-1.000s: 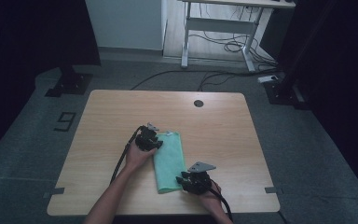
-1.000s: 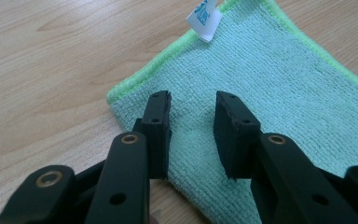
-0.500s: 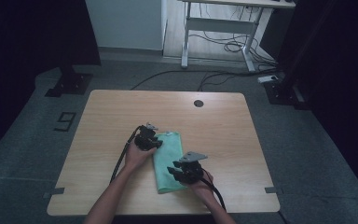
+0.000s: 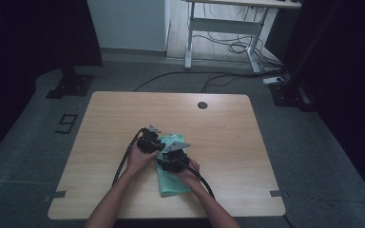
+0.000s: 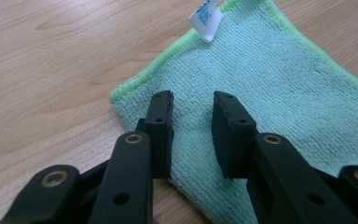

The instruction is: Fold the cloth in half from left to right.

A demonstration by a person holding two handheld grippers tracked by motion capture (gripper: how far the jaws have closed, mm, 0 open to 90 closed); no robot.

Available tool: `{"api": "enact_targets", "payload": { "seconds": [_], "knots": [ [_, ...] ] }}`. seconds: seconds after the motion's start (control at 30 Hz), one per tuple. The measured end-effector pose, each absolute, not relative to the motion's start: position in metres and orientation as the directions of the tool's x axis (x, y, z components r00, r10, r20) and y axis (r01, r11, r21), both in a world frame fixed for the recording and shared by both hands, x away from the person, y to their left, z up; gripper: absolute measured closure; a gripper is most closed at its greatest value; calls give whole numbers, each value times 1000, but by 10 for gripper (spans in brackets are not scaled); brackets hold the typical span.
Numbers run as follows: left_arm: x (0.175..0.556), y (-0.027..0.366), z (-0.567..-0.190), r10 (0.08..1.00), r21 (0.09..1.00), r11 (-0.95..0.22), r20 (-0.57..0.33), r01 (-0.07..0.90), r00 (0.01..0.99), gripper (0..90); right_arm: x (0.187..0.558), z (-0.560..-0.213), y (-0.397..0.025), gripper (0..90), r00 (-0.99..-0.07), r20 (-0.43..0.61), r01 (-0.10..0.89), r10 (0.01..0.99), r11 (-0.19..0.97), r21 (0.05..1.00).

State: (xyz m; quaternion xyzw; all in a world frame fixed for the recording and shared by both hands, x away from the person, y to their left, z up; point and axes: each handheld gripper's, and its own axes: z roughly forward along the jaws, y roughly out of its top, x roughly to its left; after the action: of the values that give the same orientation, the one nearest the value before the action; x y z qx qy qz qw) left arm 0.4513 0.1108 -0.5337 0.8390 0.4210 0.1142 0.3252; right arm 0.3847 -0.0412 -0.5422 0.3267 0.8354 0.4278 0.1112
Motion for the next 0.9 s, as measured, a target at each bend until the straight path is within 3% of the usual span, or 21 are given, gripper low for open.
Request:
{"api": "enact_targets", "payload": {
  "seconds": [0.37,0.57,0.9],
  "knots": [
    [453,114,-535,782,651,-412,-106,638,614,712,340,-548,-45,577,-825,-5,360,565,532,766],
    [452,113,-535,785,652,-411,-103,638,611,711,319,-550,-57,571,-843,35,363,537,518,774],
    [452,112,-535,787,649,-413,-100,639,609,712,300,-552,-61,566,-851,15,337,525,524,783]
  ]
}}
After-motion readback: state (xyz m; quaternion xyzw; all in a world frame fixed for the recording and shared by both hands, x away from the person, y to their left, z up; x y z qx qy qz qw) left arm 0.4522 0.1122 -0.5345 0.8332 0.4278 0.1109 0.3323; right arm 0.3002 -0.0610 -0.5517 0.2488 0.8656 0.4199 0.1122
